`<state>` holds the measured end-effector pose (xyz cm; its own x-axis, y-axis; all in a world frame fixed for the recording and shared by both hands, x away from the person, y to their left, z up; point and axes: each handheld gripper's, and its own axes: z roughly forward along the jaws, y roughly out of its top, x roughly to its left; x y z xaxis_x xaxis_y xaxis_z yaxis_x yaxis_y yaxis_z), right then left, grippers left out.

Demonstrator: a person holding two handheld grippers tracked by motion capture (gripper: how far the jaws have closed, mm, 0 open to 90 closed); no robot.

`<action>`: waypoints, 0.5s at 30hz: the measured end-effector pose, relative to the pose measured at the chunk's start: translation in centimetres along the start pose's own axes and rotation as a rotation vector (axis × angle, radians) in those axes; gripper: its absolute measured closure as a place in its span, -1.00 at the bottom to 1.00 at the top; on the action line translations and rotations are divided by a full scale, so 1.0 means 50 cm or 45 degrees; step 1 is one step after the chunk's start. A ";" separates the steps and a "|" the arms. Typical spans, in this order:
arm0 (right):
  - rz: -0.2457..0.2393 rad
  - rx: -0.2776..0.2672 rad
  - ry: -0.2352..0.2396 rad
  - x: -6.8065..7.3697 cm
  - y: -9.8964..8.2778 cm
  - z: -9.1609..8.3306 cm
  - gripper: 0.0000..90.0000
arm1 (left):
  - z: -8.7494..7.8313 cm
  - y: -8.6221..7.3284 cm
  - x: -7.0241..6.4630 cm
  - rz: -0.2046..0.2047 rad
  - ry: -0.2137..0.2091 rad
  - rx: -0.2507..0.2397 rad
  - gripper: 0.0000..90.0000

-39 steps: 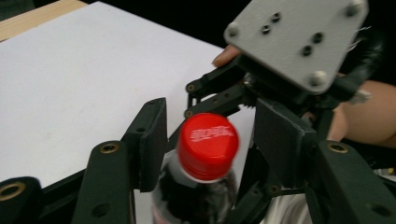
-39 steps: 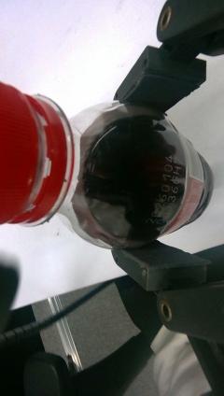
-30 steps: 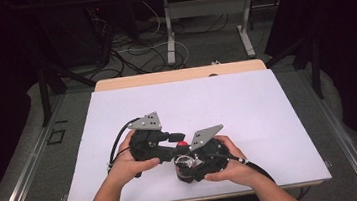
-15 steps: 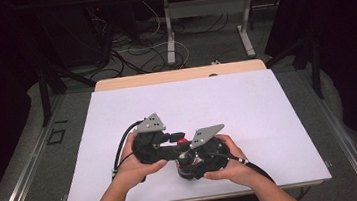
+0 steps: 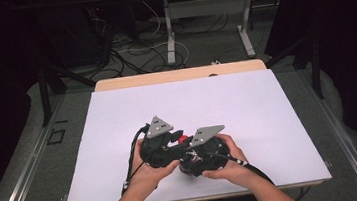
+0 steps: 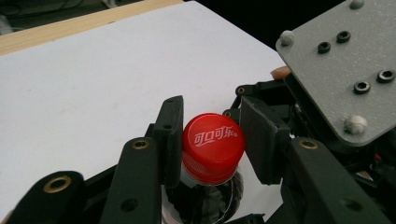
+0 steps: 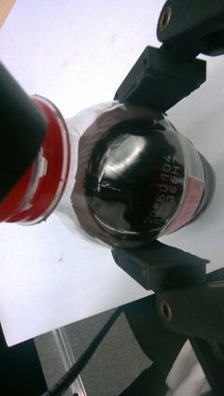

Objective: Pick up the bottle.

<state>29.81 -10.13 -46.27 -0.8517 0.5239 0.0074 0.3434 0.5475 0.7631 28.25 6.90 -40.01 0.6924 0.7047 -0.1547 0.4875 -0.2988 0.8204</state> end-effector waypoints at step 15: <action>-0.011 0.007 0.080 -0.001 0.000 -0.003 -0.34 | -0.020 0.005 0.060 0.097 -0.326 0.022 -0.03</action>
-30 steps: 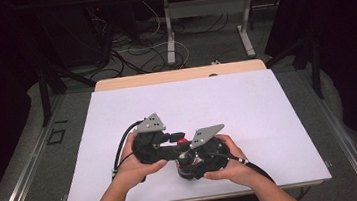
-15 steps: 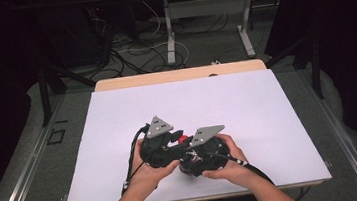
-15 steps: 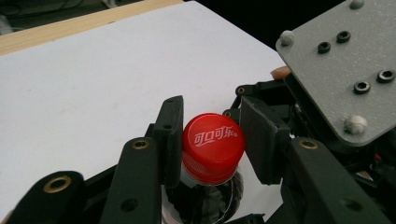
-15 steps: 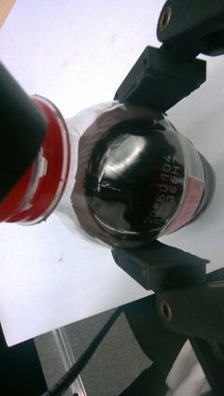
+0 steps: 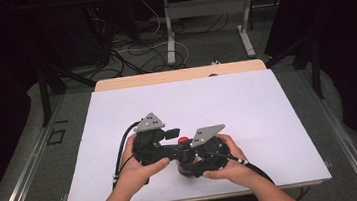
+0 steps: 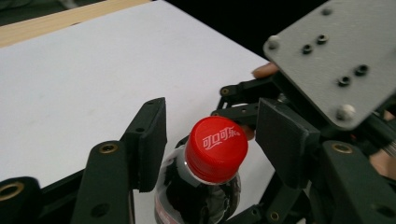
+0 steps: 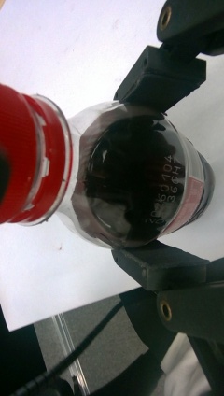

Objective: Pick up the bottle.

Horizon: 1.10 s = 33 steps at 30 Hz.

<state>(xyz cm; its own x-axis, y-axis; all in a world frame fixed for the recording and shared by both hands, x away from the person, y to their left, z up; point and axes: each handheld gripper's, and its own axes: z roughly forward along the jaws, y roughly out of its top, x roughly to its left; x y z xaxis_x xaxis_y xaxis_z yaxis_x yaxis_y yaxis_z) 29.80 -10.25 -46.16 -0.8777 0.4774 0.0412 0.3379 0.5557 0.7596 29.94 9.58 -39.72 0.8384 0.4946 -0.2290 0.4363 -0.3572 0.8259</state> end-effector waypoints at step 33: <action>-0.023 -0.008 0.018 0.007 0.001 0.000 -0.34 | 0.008 -0.011 0.000 0.103 -0.020 0.012 0.36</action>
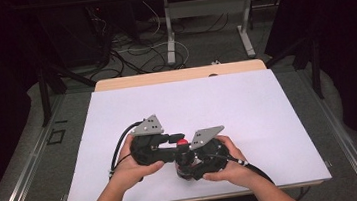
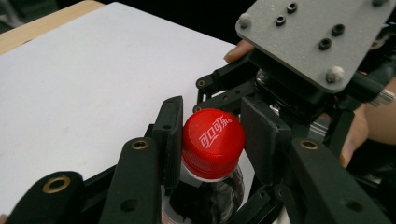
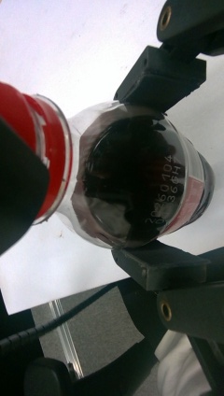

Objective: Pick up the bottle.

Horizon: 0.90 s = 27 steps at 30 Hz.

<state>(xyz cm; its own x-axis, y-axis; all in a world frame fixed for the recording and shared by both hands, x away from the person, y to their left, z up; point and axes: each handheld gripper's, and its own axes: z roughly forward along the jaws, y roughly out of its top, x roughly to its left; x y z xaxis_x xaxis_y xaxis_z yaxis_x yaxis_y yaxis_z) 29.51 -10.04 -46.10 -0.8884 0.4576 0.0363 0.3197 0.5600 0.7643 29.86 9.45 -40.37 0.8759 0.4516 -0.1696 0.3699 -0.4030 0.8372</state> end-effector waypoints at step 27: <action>0.026 0.006 -0.040 -0.006 -0.004 0.005 -0.34 | 0.007 0.005 -0.024 -0.153 0.166 -0.053 0.01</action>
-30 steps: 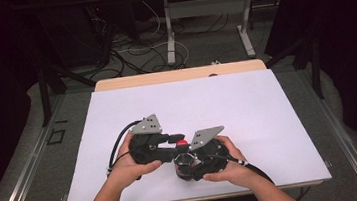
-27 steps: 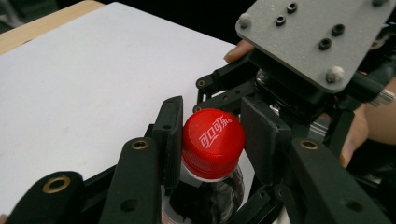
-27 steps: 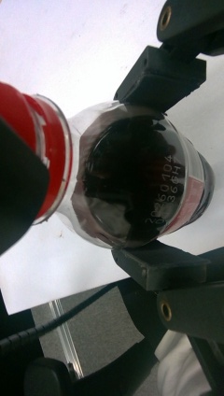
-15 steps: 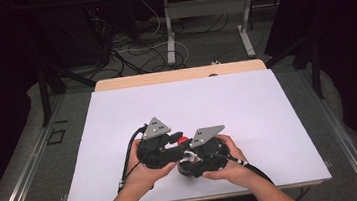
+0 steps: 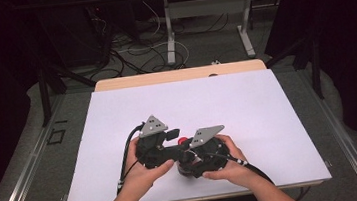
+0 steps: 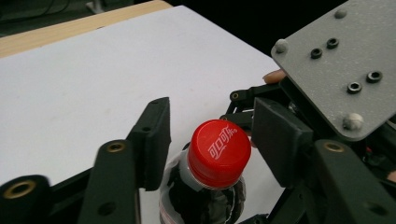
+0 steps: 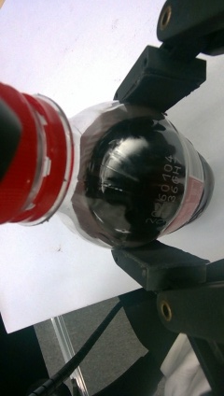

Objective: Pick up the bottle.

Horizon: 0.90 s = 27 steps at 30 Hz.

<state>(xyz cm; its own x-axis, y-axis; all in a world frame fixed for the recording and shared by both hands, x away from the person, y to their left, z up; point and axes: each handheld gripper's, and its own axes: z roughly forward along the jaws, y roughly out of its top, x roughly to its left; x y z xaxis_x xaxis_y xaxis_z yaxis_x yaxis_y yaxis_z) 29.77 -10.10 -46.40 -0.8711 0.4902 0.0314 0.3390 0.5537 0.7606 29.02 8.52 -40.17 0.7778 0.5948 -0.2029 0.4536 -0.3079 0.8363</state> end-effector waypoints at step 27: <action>-0.039 0.015 0.085 0.005 0.002 -0.001 -0.34 | -0.004 0.002 0.059 0.204 -0.351 0.081 0.34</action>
<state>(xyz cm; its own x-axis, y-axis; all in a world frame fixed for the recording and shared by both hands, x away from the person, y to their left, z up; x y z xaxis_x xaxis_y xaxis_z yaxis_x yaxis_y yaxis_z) 29.55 -9.96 -46.28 -0.9028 0.4270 0.0519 0.3156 0.5755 0.7544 31.28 10.41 -40.56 0.9263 0.3138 -0.2087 0.3351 -0.4323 0.8372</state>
